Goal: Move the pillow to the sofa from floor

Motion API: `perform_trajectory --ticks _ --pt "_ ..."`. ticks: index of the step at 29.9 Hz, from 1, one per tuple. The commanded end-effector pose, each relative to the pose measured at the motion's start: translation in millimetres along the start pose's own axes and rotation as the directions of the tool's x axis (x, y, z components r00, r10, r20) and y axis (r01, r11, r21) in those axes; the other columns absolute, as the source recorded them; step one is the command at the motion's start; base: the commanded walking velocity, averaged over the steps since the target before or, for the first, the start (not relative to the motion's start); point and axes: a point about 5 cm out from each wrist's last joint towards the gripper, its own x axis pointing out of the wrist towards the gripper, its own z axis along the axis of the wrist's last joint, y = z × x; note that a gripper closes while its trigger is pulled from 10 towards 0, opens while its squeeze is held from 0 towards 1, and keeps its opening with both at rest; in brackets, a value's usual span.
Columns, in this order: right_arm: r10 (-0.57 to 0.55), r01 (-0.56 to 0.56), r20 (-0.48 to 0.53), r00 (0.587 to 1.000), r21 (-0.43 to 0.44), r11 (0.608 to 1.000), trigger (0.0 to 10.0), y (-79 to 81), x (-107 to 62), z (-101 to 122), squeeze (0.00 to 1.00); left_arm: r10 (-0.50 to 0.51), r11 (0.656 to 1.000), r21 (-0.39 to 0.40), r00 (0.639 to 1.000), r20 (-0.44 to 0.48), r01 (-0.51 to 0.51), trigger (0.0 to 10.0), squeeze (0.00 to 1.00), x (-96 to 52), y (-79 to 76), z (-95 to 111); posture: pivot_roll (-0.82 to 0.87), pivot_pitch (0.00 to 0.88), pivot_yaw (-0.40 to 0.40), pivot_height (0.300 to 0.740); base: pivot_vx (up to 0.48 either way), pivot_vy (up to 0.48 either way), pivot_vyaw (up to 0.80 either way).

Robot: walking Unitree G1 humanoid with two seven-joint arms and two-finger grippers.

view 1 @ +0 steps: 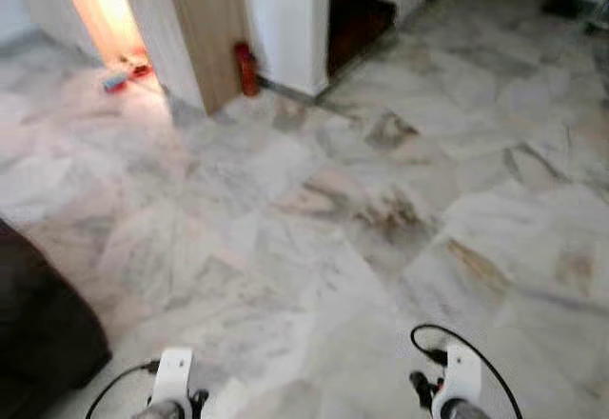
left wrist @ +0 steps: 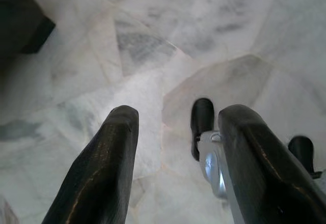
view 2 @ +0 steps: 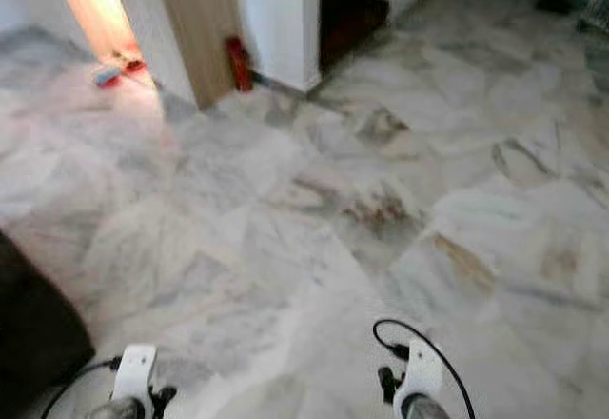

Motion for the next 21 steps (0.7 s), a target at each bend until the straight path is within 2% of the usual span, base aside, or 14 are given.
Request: perform_trajectory --ticks 1,11,21 --pt "0.002 -0.002 -0.023 1.000 -0.008 1.000 10.0 -1.6 -0.9 -4.7 0.00 0.002 1.000 0.018 0.999 -0.036 -0.001 10.0 0.00 -1.3 2.2 -9.2 -0.09 0.013 0.011 0.740 0.000 0.000 0.72" --pt "0.015 -0.016 -0.019 1.000 -0.028 0.999 10.0 -2.9 -0.5 -0.6 0.00 0.003 1.000 -0.002 0.999 -0.032 -0.003 10.0 0.00 -0.7 0.1 -7.1 -0.07 0.060 0.002 0.740 0.000 0.000 0.76" --pt "0.041 -0.043 -0.030 0.999 -0.057 0.997 10.0 -1.9 0.2 2.5 0.00 -0.001 0.999 0.032 0.999 -0.039 0.002 10.0 0.00 -0.1 -0.4 -4.1 -0.07 0.076 0.001 0.740 0.000 0.000 0.80"
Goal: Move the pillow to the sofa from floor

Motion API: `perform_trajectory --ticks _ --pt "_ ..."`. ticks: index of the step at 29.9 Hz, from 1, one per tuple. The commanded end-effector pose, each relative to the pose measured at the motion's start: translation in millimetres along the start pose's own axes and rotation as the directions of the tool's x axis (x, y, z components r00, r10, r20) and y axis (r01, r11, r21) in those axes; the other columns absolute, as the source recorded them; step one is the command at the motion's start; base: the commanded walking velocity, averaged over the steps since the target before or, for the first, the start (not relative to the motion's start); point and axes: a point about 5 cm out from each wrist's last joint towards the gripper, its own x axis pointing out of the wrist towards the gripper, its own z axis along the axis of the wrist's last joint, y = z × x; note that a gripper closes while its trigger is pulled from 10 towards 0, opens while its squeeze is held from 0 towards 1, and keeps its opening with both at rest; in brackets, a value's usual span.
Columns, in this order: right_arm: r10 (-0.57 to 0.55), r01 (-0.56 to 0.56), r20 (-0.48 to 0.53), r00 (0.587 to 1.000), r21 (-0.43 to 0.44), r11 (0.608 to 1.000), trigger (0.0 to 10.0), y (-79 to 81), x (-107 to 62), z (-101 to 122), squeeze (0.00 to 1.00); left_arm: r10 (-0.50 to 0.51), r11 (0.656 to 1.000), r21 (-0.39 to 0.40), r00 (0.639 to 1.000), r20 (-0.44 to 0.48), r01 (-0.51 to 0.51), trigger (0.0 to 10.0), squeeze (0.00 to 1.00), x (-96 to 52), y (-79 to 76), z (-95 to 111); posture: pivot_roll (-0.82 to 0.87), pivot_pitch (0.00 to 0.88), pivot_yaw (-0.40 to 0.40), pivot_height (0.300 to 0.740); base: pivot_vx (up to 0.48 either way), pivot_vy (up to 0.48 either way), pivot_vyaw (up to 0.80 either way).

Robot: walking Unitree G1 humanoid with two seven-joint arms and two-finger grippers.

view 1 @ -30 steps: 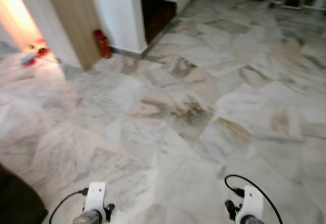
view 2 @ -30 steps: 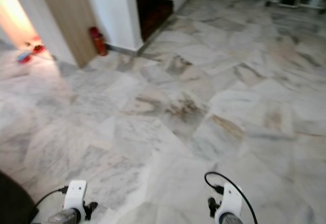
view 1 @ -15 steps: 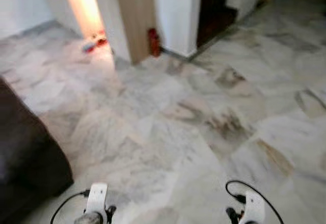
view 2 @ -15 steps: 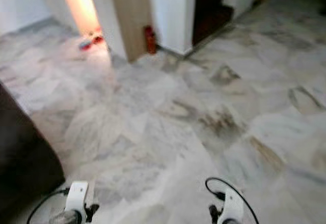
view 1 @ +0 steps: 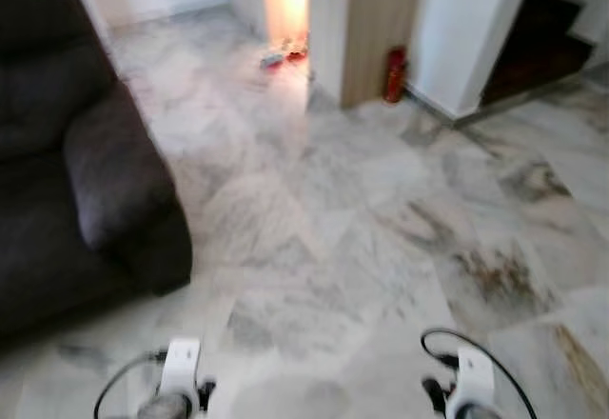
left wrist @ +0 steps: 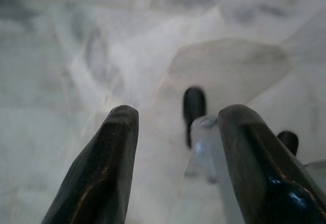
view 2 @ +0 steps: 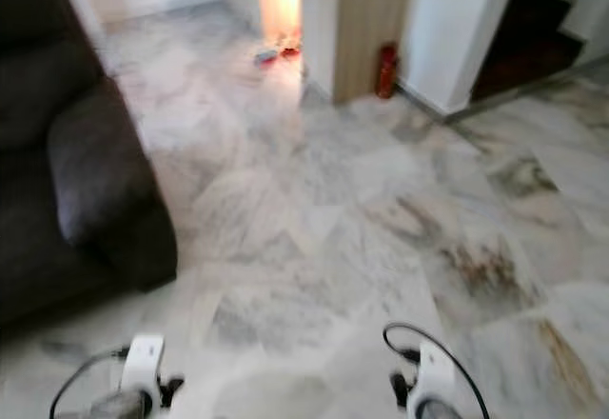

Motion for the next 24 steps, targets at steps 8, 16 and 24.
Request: perform_trajectory --ticks 8,16,24 --pt "0.005 -0.006 -0.033 0.999 -0.021 1.000 10.0 -4.4 -1.5 -5.2 0.00 -0.005 1.000 0.021 1.000 -0.005 0.005 10.0 0.00 0.2 -1.7 -0.3 -0.07 0.076 -0.002 0.740 0.000 0.000 0.80" --pt "0.007 -0.009 -0.035 0.999 -0.032 0.999 10.0 -4.8 -1.6 -5.2 0.00 -0.005 1.000 0.022 1.000 -0.008 0.005 10.0 0.00 0.2 -1.9 -0.6 -0.08 0.075 -0.005 0.740 0.000 0.000 0.80" --pt "-0.001 0.001 -0.020 1.000 0.009 1.000 10.0 -4.1 -1.7 -5.9 0.00 -0.005 1.000 0.029 1.000 -0.007 0.005 10.0 0.00 0.1 -1.2 -0.8 -0.08 0.068 0.000 0.740 0.000 0.000 0.50"
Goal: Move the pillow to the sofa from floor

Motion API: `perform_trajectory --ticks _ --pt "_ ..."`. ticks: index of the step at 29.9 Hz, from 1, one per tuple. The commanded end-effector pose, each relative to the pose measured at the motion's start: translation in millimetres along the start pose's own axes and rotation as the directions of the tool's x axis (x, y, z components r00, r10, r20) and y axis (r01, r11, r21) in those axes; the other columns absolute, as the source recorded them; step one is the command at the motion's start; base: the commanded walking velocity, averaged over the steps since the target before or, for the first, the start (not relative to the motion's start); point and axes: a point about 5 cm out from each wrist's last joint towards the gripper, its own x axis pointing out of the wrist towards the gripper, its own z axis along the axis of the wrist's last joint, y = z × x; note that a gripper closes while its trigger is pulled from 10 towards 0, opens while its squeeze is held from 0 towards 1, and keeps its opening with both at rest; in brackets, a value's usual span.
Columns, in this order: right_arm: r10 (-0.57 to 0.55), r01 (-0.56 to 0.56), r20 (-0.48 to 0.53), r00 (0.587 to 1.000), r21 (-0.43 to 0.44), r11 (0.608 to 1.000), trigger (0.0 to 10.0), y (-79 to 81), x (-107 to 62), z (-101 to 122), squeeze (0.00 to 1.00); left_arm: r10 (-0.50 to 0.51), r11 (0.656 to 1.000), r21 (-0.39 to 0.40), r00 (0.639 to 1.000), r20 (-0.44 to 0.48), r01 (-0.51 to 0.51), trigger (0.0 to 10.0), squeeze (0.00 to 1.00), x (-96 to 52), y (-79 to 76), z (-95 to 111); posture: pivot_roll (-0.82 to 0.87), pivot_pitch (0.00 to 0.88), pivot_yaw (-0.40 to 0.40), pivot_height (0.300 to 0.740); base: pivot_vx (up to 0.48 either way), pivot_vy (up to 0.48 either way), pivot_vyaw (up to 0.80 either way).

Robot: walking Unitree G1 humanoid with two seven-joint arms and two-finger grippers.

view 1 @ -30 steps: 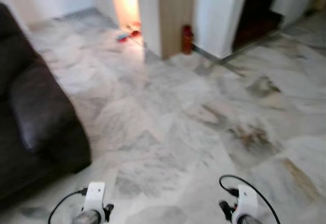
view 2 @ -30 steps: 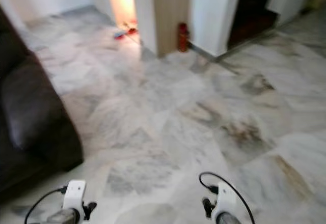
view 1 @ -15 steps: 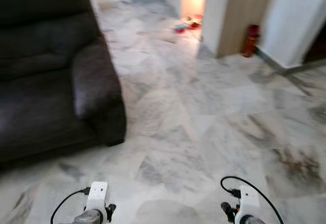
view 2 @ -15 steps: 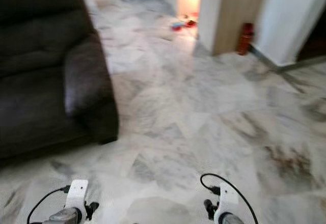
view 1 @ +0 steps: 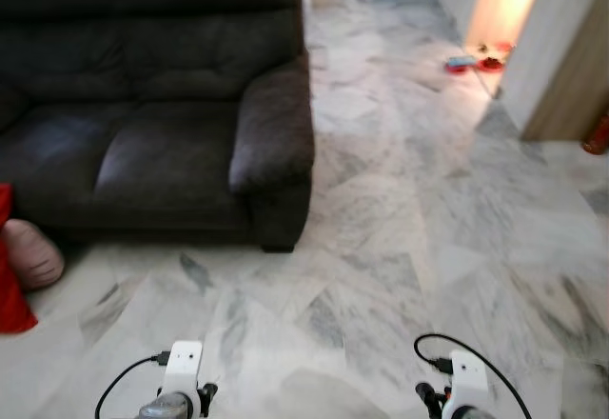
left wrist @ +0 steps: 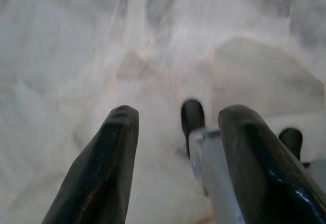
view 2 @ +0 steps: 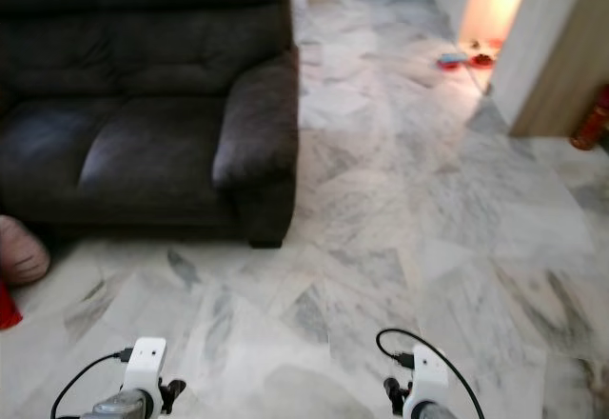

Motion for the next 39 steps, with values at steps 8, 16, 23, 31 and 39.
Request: perform_trajectory --ticks 8,16,23,31,39 --pt "-0.016 0.016 -0.015 1.000 0.010 1.000 10.0 -0.9 -1.0 -6.8 0.00 0.003 1.000 0.028 1.000 -0.027 -0.002 10.0 0.00 -0.8 1.8 -6.9 -0.08 0.050 0.002 0.740 0.000 0.000 0.00" --pt "-0.019 0.019 -0.016 1.000 0.019 1.000 10.0 -1.0 -1.4 -8.9 0.00 0.002 1.000 0.025 0.999 -0.037 -0.001 10.0 0.00 -1.1 1.6 -9.4 -0.08 0.027 0.003 0.740 0.000 0.000 0.00" --pt "-0.023 0.023 -0.017 1.000 0.017 1.000 10.0 -1.2 -1.4 -9.0 0.00 0.001 0.999 0.034 0.999 -0.040 0.000 10.0 0.00 -1.1 1.9 -9.5 -0.08 0.031 0.003 0.740 0.000 0.000 0.00" --pt "-0.025 0.025 -0.007 1.000 0.021 0.999 10.0 -1.1 -1.0 -6.3 0.00 0.003 0.999 0.035 0.999 -0.037 -0.002 10.0 0.00 -0.8 2.0 -7.1 -0.08 0.065 0.002 0.740 0.000 0.237 0.00" --pt "-0.027 0.027 -0.004 1.000 0.025 0.999 10.0 -1.0 -0.8 -5.0 0.00 0.004 0.999 0.035 0.999 -0.035 -0.002 10.0 0.00 -0.6 1.9 -5.9 -0.08 0.072 0.002 0.740 0.000 0.280 0.00"
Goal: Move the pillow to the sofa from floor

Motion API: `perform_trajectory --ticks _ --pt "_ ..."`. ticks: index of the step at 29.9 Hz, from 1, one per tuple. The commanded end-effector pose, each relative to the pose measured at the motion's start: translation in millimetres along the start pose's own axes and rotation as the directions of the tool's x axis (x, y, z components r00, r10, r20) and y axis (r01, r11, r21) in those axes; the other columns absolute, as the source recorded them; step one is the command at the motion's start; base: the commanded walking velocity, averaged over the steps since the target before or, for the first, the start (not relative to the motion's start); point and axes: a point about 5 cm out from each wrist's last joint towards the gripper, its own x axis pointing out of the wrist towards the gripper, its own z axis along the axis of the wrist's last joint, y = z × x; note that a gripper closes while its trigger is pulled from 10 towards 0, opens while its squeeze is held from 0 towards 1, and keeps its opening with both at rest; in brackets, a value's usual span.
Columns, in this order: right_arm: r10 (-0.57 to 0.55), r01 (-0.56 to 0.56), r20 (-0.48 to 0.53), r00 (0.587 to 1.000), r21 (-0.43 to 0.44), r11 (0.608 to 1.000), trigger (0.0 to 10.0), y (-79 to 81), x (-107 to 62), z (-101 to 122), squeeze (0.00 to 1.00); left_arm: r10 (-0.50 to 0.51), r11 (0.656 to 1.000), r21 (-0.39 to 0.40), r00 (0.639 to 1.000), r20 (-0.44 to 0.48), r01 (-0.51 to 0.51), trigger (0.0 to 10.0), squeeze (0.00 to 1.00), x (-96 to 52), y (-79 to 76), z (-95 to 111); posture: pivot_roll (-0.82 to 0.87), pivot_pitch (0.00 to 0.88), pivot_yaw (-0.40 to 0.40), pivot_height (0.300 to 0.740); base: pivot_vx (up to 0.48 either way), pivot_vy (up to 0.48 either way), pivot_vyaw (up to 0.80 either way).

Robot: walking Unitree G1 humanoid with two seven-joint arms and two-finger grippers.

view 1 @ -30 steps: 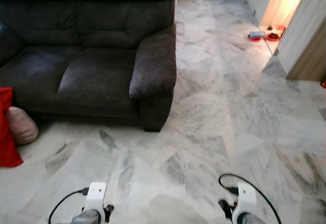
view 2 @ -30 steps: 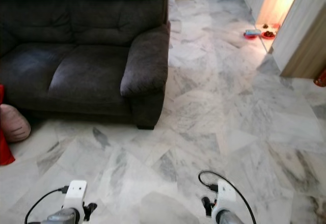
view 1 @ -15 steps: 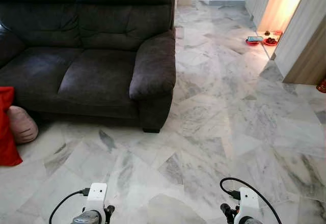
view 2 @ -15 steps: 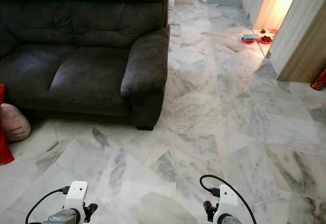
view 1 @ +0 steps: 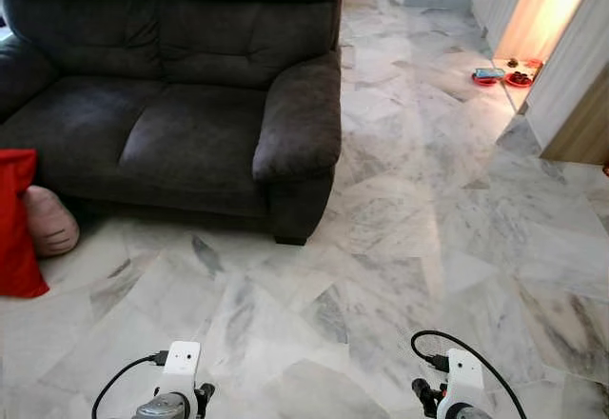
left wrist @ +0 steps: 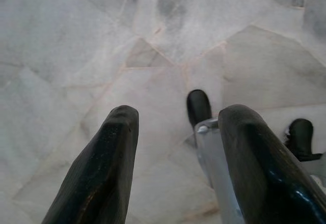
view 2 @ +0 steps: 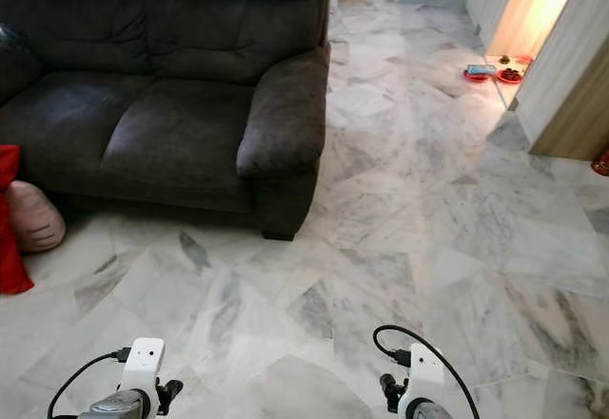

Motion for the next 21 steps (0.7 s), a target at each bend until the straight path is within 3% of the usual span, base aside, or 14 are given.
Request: perform_trajectory --ticks 1,21 --pt "-0.007 0.007 0.008 1.000 0.017 1.000 10.0 -1.0 -0.1 1.0 0.00 0.006 1.000 0.021 1.000 -0.031 -0.006 10.0 0.00 -0.6 1.9 -5.6 -0.08 0.074 0.002 0.740 0.000 0.401 0.00" --pt "-0.002 0.002 0.005 1.000 0.002 1.000 10.0 -1.0 0.1 2.0 0.00 0.004 1.000 0.026 1.000 -0.029 -0.003 10.0 0.00 -0.4 1.6 -4.7 -0.08 0.081 -0.001 0.740 0.000 0.400 0.00"
